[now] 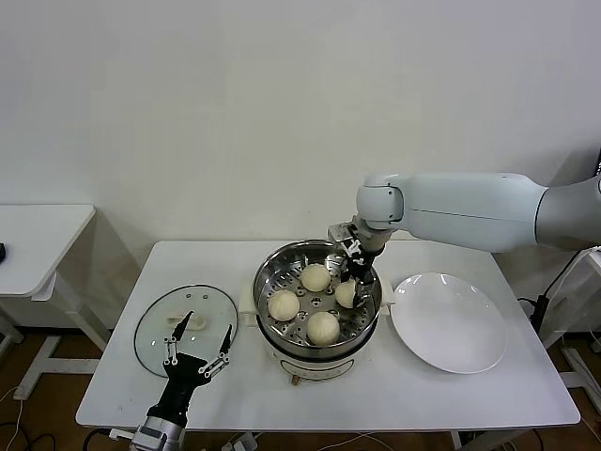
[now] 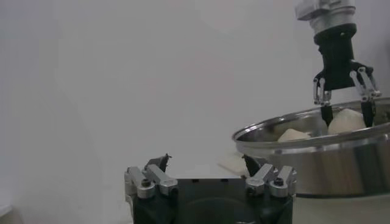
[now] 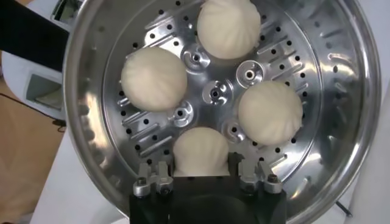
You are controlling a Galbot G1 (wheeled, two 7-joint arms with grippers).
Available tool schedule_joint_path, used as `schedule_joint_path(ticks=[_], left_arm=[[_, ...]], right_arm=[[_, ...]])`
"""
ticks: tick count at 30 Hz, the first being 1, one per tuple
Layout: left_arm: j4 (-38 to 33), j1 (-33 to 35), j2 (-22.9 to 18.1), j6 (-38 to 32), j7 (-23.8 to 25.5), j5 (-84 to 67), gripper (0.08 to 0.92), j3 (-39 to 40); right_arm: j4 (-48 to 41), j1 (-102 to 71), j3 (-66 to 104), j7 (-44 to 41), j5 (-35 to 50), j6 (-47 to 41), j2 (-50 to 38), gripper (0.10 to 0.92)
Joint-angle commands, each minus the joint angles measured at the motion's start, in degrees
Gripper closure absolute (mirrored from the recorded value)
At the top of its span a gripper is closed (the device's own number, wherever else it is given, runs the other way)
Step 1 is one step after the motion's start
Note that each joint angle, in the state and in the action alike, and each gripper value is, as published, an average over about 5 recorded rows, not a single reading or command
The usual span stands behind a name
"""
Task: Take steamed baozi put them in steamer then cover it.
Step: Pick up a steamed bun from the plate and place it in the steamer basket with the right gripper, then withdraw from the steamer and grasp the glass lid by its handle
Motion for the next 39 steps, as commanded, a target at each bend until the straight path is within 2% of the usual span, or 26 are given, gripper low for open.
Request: schedule_joint_path(ticks=[1, 8, 15, 19, 23, 28, 31, 35, 39], left_arm=[[-0.11, -0.02, -0.05, -0.02, -0.02, -0.01, 0.177, 0.0], [-0.18, -0.07, 0.0, 0.06, -0.08, -0.02, 0.177, -0.25], [-0.05, -0.09, 0.18, 0.24, -0.15, 0.01, 0.177, -0.23], [-0.27, -0.15, 0.36, 0.37, -0.28, 0.11, 0.177, -0.19], [-0.33, -0.47, 0.48, 0.49, -0.91, 0.92, 0.177, -0.23], [-0.45, -0.93, 0.66, 1.14, -1.78, 3.18, 0.177, -0.07], [-0.73, -0.95, 0.99, 1.64, -2.06, 5.13, 0.177, -0.02], [-0.76, -1.3, 1.51, 2.22, -3.19, 8.23, 0.177, -0.13], [-0.6, -1.81, 1.77, 2.57, -4.82, 13.78, 0.177, -0.16]], right_arm=[[-0.14, -0.9, -0.19, 0.13, -0.61, -0.24, 0.2, 0.408], [0.24, -1.1, 0.38, 0.24, -0.39, -0.04, -0.01, 0.368], [2.01, -0.69, 3.96, 0.73, -0.42, 0.49, -2.36, 0.225], [6.31, -2.44, 12.57, 3.23, -1.22, 2.13, -7.83, 0.204], [12.36, -6.71, 21.81, 17.92, -0.47, 5.9, -14.97, 0.203], [17.08, -16.26, 32.09, 47.53, 0.71, 9.57, -21.99, 0.203], [16.82, -25.44, 41.8, 60.94, 1.6, 13.63, -23.26, 0.203], [15.29, -40.78, 58.31, 72.51, 1.33, 20.78, -22.51, 0.203], [14.12, -54.62, 72.65, 77.39, -2.3, 26.46, -21.15, 0.203]])
